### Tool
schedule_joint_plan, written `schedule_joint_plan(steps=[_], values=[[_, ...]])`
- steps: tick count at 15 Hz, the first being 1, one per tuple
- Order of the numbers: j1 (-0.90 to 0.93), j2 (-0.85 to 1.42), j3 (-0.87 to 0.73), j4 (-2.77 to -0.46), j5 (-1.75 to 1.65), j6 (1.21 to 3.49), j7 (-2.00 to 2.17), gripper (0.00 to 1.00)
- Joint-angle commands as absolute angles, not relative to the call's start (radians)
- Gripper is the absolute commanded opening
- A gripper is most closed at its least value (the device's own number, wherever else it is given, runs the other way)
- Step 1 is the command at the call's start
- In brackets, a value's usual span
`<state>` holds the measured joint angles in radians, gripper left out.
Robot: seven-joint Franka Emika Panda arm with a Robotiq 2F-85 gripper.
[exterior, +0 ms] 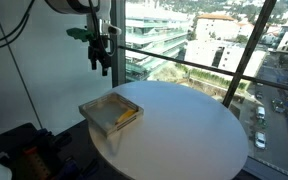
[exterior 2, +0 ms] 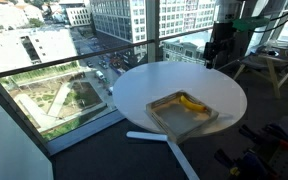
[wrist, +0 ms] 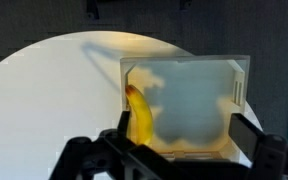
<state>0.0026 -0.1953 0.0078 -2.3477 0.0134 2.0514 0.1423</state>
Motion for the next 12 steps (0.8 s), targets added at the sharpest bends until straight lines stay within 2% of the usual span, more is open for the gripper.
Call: schedule_joint_plan(steps=[1, 12], values=[[-0.007, -0.218, -0.003, -2.367, 0.008, 2.069, 0.081, 1.0], [-0.007, -0.195, -0.007, -2.352, 0.014, 2.058, 0.074, 1.0]])
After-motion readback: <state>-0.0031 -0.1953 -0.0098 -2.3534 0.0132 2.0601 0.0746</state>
